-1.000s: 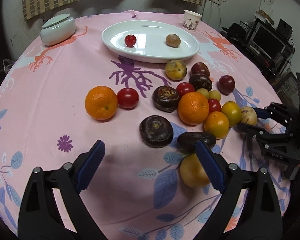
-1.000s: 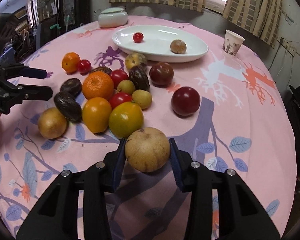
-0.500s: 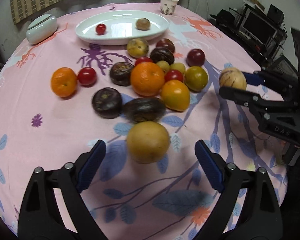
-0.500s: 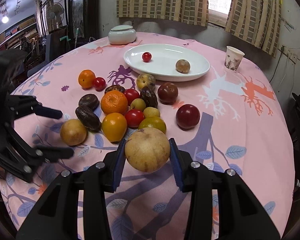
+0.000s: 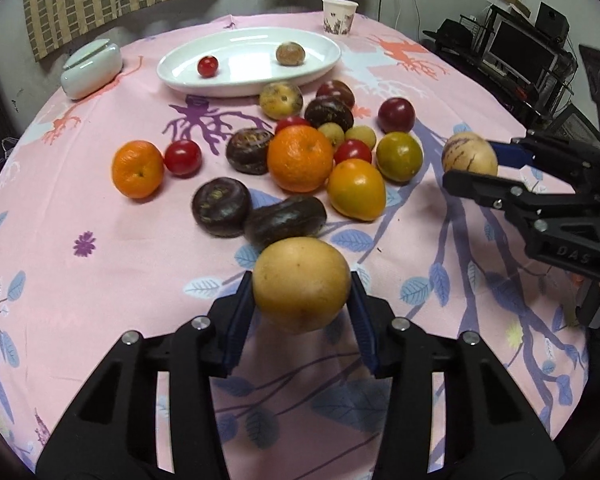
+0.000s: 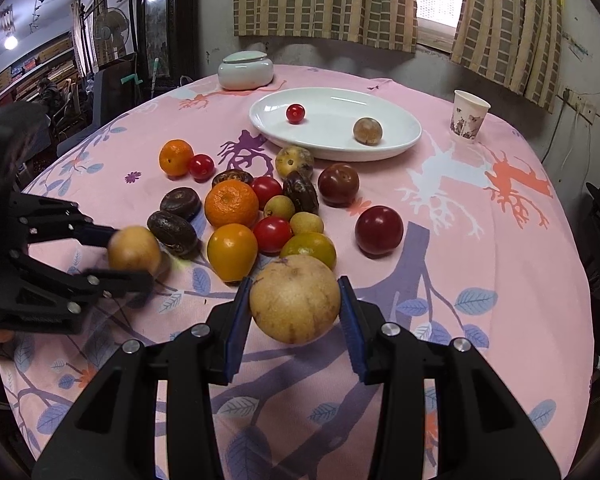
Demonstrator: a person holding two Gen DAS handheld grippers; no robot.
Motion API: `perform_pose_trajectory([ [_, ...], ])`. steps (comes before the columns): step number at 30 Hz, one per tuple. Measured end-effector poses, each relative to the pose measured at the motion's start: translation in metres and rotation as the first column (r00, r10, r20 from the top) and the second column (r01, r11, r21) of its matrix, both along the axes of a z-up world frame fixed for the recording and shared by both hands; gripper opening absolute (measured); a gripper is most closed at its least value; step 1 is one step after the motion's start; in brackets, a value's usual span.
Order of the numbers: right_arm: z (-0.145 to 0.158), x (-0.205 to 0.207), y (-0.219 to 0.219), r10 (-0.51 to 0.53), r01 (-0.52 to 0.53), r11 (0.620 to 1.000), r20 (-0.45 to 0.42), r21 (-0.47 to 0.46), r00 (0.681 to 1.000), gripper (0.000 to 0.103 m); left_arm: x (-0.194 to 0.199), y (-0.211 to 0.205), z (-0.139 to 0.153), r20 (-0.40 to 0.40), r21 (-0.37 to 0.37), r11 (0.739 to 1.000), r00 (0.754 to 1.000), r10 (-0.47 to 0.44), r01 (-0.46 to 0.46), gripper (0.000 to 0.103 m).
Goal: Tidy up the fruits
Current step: 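Grasp a large yellow fruit with the left tool while the right tool grasps a pale striped fruit, then carry both fruits onto the white plate and open both tools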
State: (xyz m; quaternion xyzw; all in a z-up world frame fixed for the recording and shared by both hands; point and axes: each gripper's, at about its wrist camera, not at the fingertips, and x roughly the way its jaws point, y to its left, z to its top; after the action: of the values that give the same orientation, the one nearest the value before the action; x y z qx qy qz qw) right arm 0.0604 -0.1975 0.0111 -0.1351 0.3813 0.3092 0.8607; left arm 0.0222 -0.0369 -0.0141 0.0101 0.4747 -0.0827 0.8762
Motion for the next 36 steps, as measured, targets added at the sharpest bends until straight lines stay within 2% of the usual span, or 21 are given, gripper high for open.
perform_pose_trajectory([
  [6,0.016,-0.002,-0.004,-0.025,0.024,0.999,0.023,0.044,0.999,0.042,-0.003,0.02,0.023,0.046,-0.015,0.999,0.998,0.031,-0.03,0.046],
  [13,0.068,-0.006,0.0,-0.028,0.02,0.997,0.122,0.068,0.992,0.043,0.015,0.041,0.064,0.126,0.013,0.999,0.991,0.037,-0.039,0.046],
  [16,0.091,0.01,0.012,-0.023,0.017,0.999,0.181,0.034,0.983,0.043,0.036,0.044,0.08,0.148,0.023,0.999,0.989,0.024,-0.028,0.046],
  [20,0.107,0.049,0.029,-0.013,0.006,0.999,0.218,0.037,0.976,0.043,0.074,0.045,0.102,0.202,0.033,0.999,0.979,0.024,-0.032,0.046],
  [23,0.096,0.092,0.046,-0.017,0.012,1.0,0.161,0.027,0.987,0.043,0.111,0.051,0.112,0.215,0.002,0.999,0.975,0.048,-0.049,0.046],
  [25,0.078,0.124,0.06,-0.026,0.028,1.0,0.107,-0.015,0.994,0.042,0.14,0.054,0.106,0.194,-0.001,0.997,0.978,0.074,-0.076,0.047],
  [29,0.043,0.169,0.076,-0.057,0.057,0.997,0.007,-0.056,0.998,0.042,0.194,0.06,0.071,0.094,0.033,0.994,0.99,0.104,-0.108,0.047],
  [33,0.016,0.194,0.083,-0.088,0.084,0.994,-0.066,-0.065,0.994,0.042,0.229,0.07,0.033,0.0,0.052,0.986,0.987,0.16,-0.16,0.046],
  [35,0.005,0.202,0.086,-0.094,0.087,0.993,-0.096,-0.074,0.991,0.042,0.237,0.074,0.02,-0.029,0.047,0.983,0.983,0.18,-0.178,0.047],
  [36,0.001,0.206,0.088,-0.1,0.092,0.992,-0.108,-0.082,0.989,0.042,0.238,0.074,0.019,-0.007,0.059,0.981,0.983,0.183,-0.182,0.047],
])
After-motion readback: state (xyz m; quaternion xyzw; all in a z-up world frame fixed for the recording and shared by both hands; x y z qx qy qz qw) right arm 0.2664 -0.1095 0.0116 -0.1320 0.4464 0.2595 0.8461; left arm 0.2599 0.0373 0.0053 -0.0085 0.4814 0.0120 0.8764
